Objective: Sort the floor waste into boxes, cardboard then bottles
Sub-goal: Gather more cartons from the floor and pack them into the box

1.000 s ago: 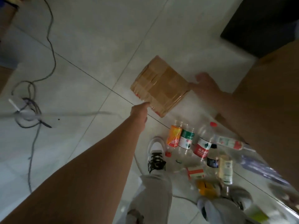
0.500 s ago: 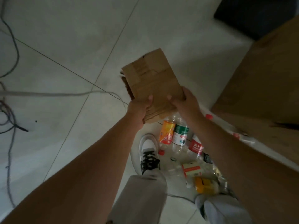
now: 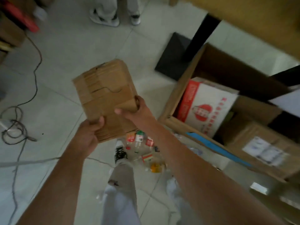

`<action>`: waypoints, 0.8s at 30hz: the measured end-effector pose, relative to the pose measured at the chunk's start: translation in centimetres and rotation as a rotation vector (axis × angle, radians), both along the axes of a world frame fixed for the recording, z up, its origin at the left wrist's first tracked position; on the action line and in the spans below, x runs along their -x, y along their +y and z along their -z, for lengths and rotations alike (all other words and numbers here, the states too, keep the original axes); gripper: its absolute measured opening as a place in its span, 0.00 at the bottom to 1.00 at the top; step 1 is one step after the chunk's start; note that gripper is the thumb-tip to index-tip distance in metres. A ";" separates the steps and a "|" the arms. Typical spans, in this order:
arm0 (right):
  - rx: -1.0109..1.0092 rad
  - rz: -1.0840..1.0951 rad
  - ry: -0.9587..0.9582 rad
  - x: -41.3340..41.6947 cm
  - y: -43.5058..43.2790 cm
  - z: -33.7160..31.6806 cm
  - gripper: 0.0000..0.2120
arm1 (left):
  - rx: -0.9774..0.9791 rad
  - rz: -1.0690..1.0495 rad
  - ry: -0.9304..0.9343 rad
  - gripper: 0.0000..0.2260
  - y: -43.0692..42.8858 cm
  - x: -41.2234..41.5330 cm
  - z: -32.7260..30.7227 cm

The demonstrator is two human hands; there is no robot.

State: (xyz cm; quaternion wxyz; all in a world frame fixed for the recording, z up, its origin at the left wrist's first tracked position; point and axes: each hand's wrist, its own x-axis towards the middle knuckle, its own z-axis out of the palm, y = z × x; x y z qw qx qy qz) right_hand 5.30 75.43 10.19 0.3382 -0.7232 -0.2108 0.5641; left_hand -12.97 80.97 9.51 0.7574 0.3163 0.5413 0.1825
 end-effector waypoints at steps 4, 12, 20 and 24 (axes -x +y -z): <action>-0.187 0.068 0.084 -6.8 -4.1 -6.5 0.51 | -0.066 0.115 -0.083 0.27 -3.2 -6.3 -6.8; -0.184 0.478 0.018 -17.0 -18.8 -9.7 0.47 | -0.019 0.395 -0.110 0.17 -11.2 -21.4 -8.4; 0.139 0.372 -0.166 -19.7 -21.4 1.0 0.34 | -0.332 0.502 0.474 0.26 -13.2 -30.3 3.9; 0.418 0.256 -0.155 -20.4 -21.5 5.9 0.19 | -0.406 0.587 0.662 0.33 -14.9 -32.1 6.9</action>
